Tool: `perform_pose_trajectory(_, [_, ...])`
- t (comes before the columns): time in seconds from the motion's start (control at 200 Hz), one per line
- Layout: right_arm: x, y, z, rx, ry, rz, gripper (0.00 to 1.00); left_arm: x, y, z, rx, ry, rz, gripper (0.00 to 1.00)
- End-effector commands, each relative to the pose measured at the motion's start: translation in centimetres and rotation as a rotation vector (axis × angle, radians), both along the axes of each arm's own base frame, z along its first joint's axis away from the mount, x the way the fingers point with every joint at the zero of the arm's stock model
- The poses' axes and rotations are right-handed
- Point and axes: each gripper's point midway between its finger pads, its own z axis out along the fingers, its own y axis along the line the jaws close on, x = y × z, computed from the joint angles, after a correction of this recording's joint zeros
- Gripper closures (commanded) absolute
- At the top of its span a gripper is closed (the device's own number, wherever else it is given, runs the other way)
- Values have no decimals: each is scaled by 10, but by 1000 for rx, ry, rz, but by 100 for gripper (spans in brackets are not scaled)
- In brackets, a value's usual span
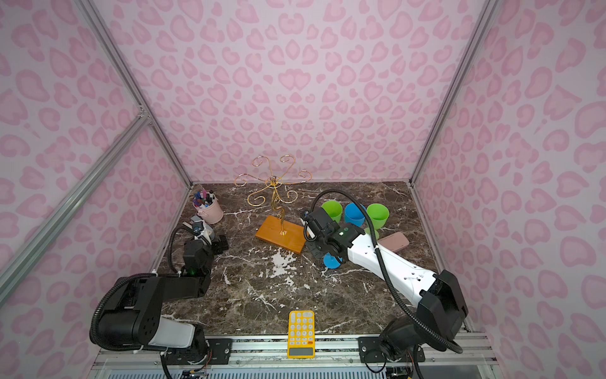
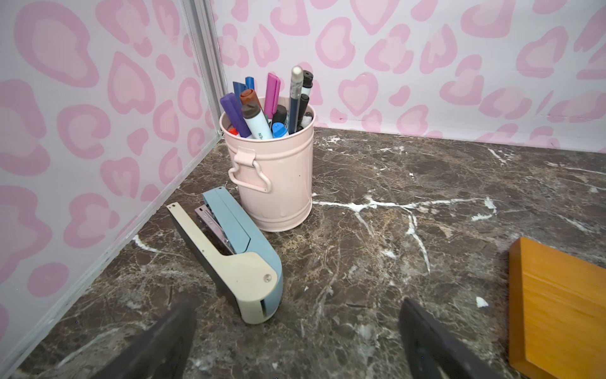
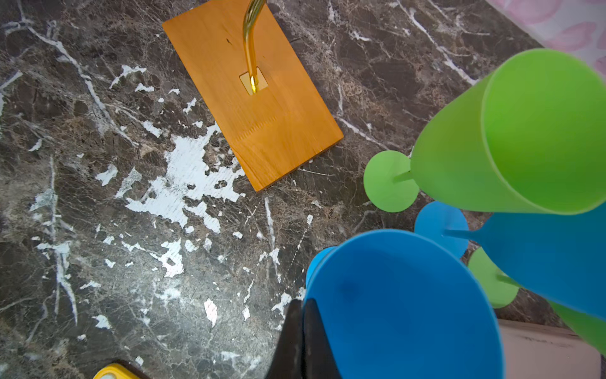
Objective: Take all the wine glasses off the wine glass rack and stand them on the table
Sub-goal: 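Turn the blue glass upright and set it on the table with the right gripper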
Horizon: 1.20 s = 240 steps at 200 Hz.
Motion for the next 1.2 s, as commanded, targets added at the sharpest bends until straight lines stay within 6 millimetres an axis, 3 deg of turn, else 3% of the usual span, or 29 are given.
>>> perform_pose_trajectory(0.0, [4,-1,-2,12,-22,-21,100,4,0,7,2,-21,-2,3])
perform_pose_trajectory(0.18, [-2,-7,-5,31,-19,-35,98,4,0,7,2,-21,-4,3])
perform_pose_trajectory(0.465, [4,-17,21,146,-59,-40,100,4,0,7,2,-21,-4,3])
perform_pose_trajectory(0.76, [1,-2,5,199,-22,-22,100,4,0,6,2,-20,-4,3])
perform_pose_trajectory(1.015, [1,-1,5,208,-20,-25,100,4,0,6,2,-20,-3,3])
perform_pose_trajectory(1.195, [0,-4,7,202,-26,-29,77,4,0,7,2,-20,-2,3])
